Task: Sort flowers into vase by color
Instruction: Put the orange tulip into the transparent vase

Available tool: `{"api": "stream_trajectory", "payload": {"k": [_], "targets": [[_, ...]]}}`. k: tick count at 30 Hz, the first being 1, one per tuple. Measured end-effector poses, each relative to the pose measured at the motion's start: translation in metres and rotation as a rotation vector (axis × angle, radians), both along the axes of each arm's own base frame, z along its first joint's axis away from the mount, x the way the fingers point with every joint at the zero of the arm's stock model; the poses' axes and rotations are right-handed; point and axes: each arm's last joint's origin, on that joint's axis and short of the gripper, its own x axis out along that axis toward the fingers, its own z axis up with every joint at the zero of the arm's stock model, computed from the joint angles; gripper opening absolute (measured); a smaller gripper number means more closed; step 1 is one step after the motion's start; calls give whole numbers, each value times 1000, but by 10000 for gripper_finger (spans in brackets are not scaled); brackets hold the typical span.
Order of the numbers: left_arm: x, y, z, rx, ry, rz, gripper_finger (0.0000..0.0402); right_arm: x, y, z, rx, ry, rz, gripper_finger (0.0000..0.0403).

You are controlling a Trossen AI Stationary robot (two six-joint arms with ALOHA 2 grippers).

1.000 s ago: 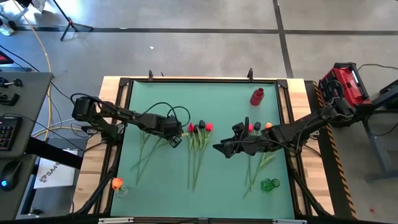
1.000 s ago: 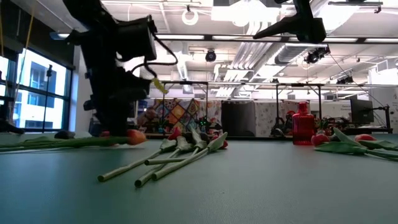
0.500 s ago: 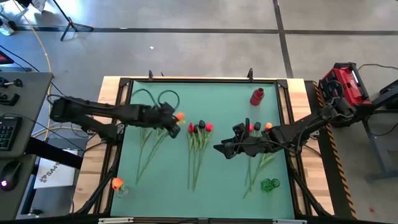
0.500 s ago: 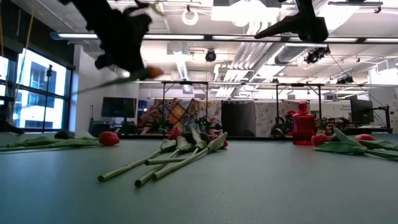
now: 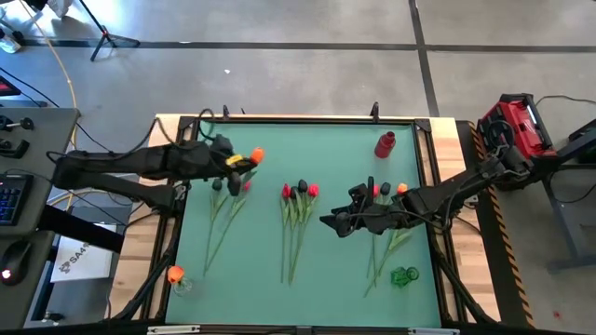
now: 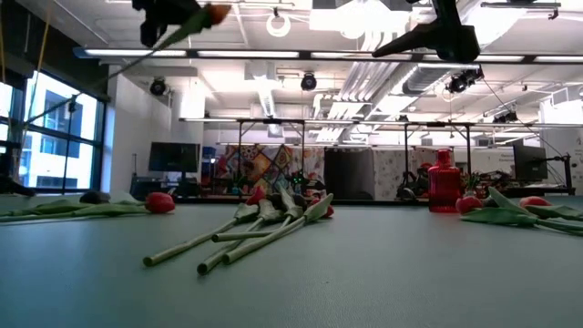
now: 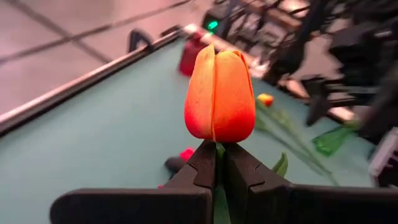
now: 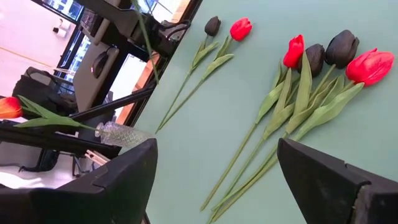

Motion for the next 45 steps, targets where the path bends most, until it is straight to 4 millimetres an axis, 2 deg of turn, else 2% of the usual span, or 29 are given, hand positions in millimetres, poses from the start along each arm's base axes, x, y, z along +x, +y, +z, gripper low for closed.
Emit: {"api": "stream_trajectory", "payload": {"k": [4, 10, 20, 30, 37, 41, 45], "targets": [[-8, -2, 12, 60, -74, -81, 0, 0, 0, 0, 1, 0, 0, 321], [-20, -6, 22, 85, -140, -114, 0, 0, 0, 0, 7, -1, -5, 321], [-47, -19, 39, 280, -227, -249, 0, 2, 1, 3, 16, -31, -3, 321], [-80, -30, 51, 210, -367, -357, 0, 4, 2, 7, 37, -84, 2, 321], [-110, -34, 79, 197, -371, -520, 0, 5, 2, 8, 44, -92, 8, 321], [-119, -35, 91, 181, -406, -584, 0, 5, 2, 8, 44, -92, 8, 321], [-120, -40, 91, 95, -407, -686, 0, 5, 2, 8, 48, -96, 7, 321]]}}
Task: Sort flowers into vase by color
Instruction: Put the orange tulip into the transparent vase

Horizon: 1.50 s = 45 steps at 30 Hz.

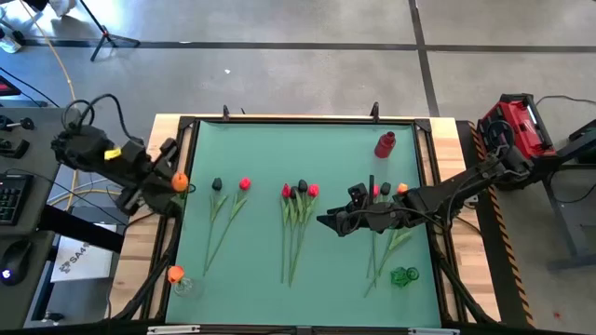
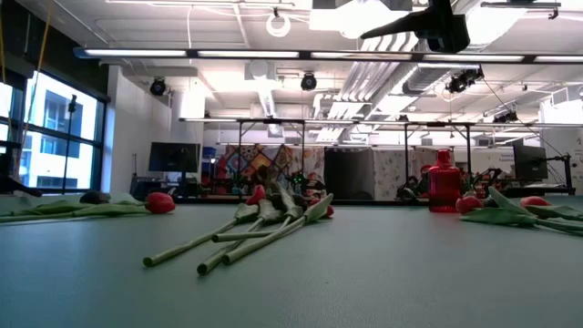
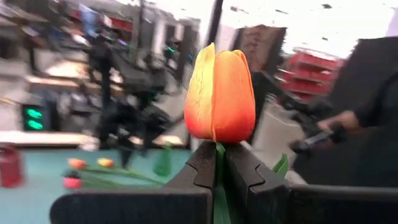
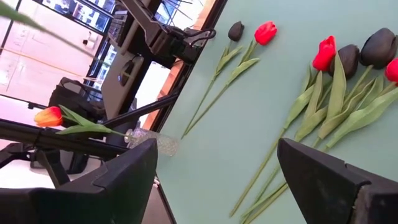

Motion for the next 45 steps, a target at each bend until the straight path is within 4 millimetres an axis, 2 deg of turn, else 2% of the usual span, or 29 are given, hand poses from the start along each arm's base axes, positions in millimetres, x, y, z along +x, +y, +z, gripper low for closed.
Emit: {"api": "stream_trajectory", "payload": {"k": [6, 13, 16, 25, 31, 40, 45], "targets": [[7, -14, -1, -24, 34, -117, 0, 0, 2, 1, 4, -12, -11, 321], [6, -19, 15, 73, -185, -122, 0, 1, -1, 1, 7, -11, -15, 321], [5, -20, 17, 95, -222, -131, 0, 1, -3, 1, 9, -11, -21, 321], [8, -32, -2, 119, -7, -149, 0, 2, -4, 1, 32, -13, -30, 321], [3, -40, -2, 114, -12, -170, 0, 2, -4, 1, 49, -15, -37, 321], [-9, -51, 4, 88, -74, -327, 0, 2, -6, 1, 72, -19, -54, 321], [-8, -62, 2, 102, -57, -372, 0, 2, -5, 1, 96, -18, -46, 321]]}}
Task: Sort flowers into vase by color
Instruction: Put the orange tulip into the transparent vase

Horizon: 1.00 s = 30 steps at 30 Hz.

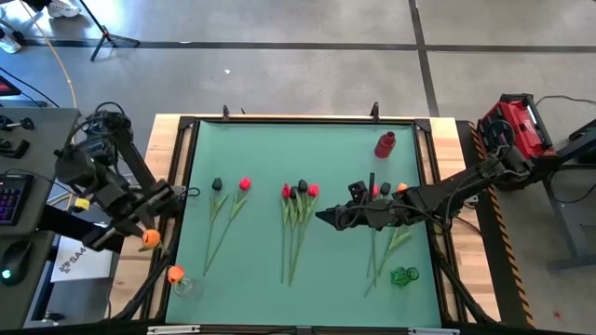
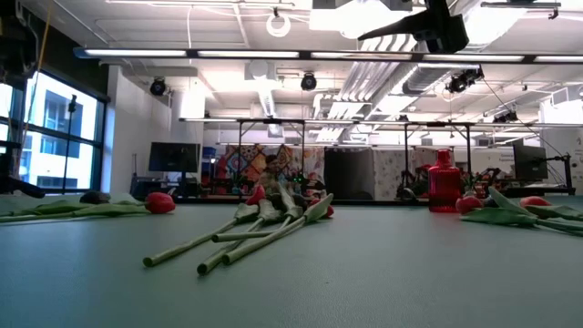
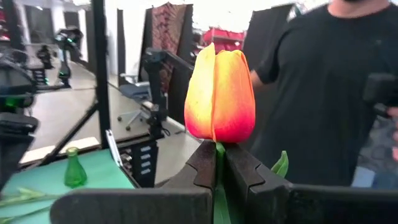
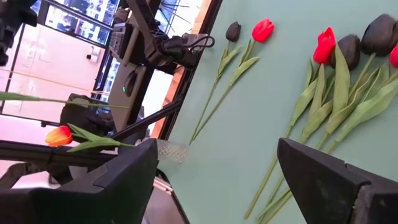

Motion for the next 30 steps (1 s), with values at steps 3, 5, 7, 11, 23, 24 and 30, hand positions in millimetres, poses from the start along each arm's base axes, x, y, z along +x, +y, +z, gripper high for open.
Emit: {"api": "stream_trajectory", "payload": {"k": [3, 5, 7, 11, 23, 24, 30], "targets": [[1, -6, -2, 24, 1, -15, 0, 0, 1, 0, 19, -2, 0, 321], [2, -8, -3, 34, 2, -16, 0, -1, 4, 0, 27, -3, 7, 321], [3, -10, -3, 36, 2, -17, 0, -2, 7, 1, 29, -8, 18, 321], [3, -10, -3, 26, 15, -14, 0, -2, 12, 4, 40, -47, 33, 321], [-11, -13, -10, 126, 11, -143, 0, -1, 8, 11, -18, -146, -157, 321], [-12, -13, -8, 117, -4, -158, 0, -1, 7, 11, -21, -144, -165, 321], [-19, -19, -8, 107, -24, -253, 0, 2, -4, 9, -30, -125, -197, 321]]}}
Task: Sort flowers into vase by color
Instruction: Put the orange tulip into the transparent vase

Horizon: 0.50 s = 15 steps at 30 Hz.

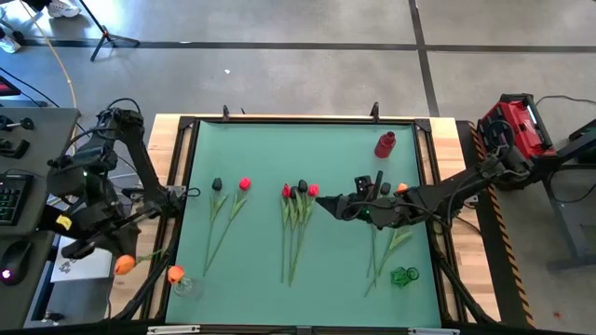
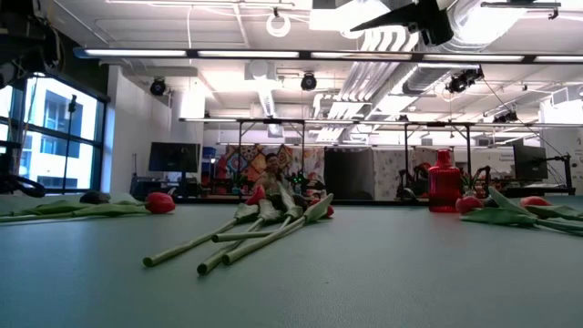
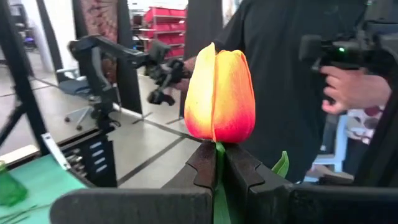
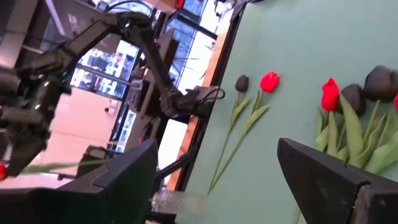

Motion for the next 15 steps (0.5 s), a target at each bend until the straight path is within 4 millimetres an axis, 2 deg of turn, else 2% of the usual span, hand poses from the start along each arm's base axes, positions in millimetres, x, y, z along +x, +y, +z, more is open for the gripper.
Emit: {"api": "stream_trajectory", "payload": {"k": [5, 15], "targets": [[-2, -12, -9, -4, -60, -44, 0, 1, -5, 0, 3, -4, -34, 321], [0, -24, -15, -39, -143, -27, 0, -1, -1, 0, 12, -13, -63, 321]]}}
